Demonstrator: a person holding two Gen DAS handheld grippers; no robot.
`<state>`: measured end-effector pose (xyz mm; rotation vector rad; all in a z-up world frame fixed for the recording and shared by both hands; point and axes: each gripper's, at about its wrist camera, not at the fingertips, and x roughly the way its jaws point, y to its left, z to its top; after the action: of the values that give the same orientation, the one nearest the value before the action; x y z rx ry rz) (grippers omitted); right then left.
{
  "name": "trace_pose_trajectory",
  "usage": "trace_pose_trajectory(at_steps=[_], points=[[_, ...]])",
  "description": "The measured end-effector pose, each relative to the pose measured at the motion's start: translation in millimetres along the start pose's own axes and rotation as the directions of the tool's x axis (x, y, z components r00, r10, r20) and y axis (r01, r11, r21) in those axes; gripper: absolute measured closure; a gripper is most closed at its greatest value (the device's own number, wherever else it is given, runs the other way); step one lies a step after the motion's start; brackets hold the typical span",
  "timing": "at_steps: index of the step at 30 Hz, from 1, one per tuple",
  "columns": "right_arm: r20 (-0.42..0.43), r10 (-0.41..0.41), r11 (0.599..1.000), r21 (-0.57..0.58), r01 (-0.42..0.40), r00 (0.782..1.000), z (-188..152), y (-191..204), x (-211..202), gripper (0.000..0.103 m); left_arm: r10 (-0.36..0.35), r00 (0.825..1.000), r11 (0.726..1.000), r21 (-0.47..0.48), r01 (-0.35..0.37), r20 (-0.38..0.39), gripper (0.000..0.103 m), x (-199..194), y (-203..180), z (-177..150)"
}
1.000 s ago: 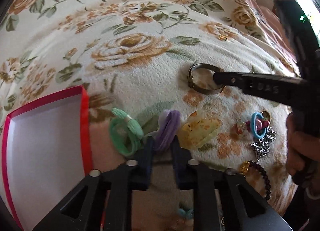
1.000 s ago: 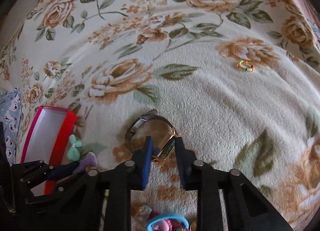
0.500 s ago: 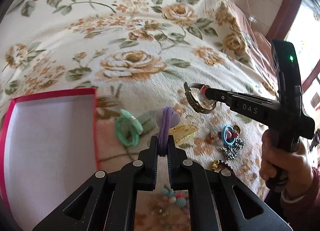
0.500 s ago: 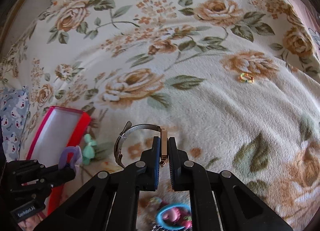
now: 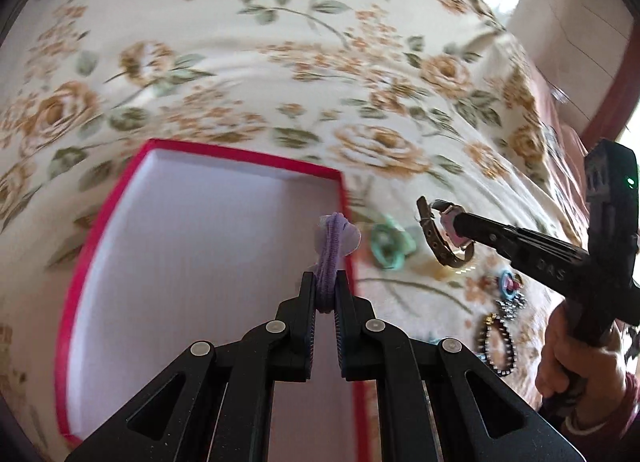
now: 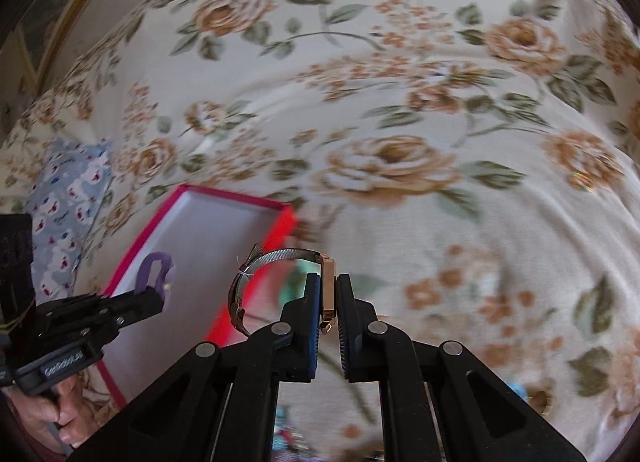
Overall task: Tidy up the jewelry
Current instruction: 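Carry the watch and purple tie into the box with both tools, then open both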
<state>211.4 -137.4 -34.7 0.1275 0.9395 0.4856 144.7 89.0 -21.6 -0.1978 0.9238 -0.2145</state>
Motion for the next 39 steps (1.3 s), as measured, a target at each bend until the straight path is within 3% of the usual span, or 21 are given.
trace_pose_trajectory(at_steps=[9, 16, 32, 37, 39], points=[[-0.02, 0.087, 0.991, -0.095, -0.089, 0.996, 9, 62, 24, 0.096, 0.081, 0.997, 0.994, -0.077, -0.079, 0.02, 0.095, -18, 37, -4], [-0.059, 0.089, 0.981, -0.165, -0.097, 0.994, 16, 95, 56, 0.096, 0.124, 0.992, 0.984, -0.126, -0.123, 0.002, 0.095, -7, 64, 6], [-0.154, 0.01, 0.968, -0.246, -0.048, 0.988, 22, 107, 118, 0.095, 0.175, 0.978, 0.969, -0.156, -0.191, -0.109, 0.095, 55, 92, 39], [-0.156, 0.007, 0.966, -0.256, -0.048, 0.988, 21, 108, 120, 0.095, 0.182, 0.976, 0.967, -0.157, -0.2, -0.118, 0.088, 61, 92, 39], [-0.162, 0.015, 0.966, -0.251, -0.056, 0.987, 21, 107, 121, 0.09, 0.191, 0.974, 0.967, -0.145, -0.208, -0.121, 0.086, 64, 90, 41]])
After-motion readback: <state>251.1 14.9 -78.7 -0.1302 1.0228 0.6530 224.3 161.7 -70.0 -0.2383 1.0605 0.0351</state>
